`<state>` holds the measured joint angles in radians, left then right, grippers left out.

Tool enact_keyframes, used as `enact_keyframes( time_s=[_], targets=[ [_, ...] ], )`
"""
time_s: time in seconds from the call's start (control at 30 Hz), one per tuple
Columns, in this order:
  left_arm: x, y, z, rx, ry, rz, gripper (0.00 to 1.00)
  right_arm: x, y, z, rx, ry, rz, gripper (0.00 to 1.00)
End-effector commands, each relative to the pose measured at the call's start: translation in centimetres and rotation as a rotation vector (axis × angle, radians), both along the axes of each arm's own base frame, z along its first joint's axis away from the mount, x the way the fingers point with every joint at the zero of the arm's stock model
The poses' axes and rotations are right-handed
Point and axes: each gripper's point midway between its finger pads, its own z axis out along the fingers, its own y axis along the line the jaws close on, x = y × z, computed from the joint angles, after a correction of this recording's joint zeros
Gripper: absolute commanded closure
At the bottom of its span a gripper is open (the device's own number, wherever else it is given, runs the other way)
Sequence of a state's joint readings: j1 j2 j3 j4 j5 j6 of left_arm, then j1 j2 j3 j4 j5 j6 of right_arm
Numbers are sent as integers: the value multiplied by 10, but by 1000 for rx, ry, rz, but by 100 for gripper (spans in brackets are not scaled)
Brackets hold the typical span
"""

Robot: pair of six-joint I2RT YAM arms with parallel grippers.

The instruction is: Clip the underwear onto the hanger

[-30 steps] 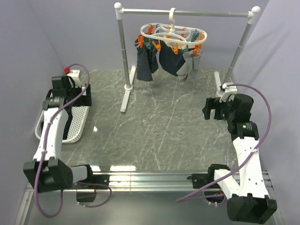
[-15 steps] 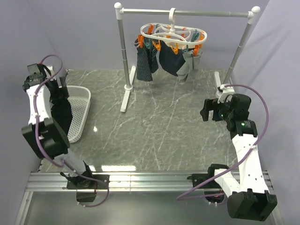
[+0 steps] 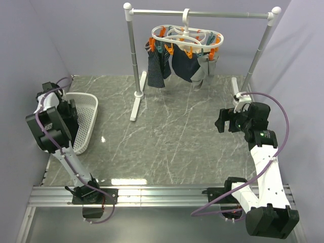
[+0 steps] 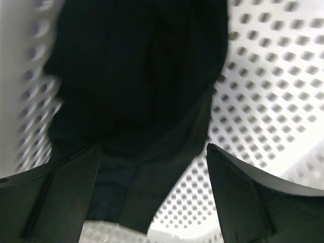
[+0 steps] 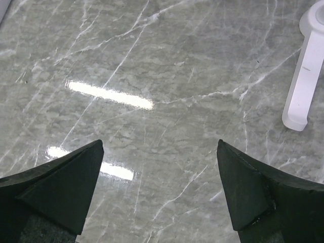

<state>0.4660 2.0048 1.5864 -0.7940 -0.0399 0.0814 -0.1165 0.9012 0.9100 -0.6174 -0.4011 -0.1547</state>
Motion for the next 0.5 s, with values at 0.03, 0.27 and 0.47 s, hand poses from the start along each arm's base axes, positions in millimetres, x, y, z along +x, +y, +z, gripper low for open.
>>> enact_keyframes(
  time_s=[0.03,0.27,0.47],
  targets=[
    [9,12,-18,19,9,37,12,0,-1,8,-21,-23,16,0],
    [6,-5,-29,-60,8,0,51,-2,1,9,-19,-27,30,0],
    [24,-24,60,-67,-143,-110,100,0,5,9,2,-28,39,0]
  ],
)
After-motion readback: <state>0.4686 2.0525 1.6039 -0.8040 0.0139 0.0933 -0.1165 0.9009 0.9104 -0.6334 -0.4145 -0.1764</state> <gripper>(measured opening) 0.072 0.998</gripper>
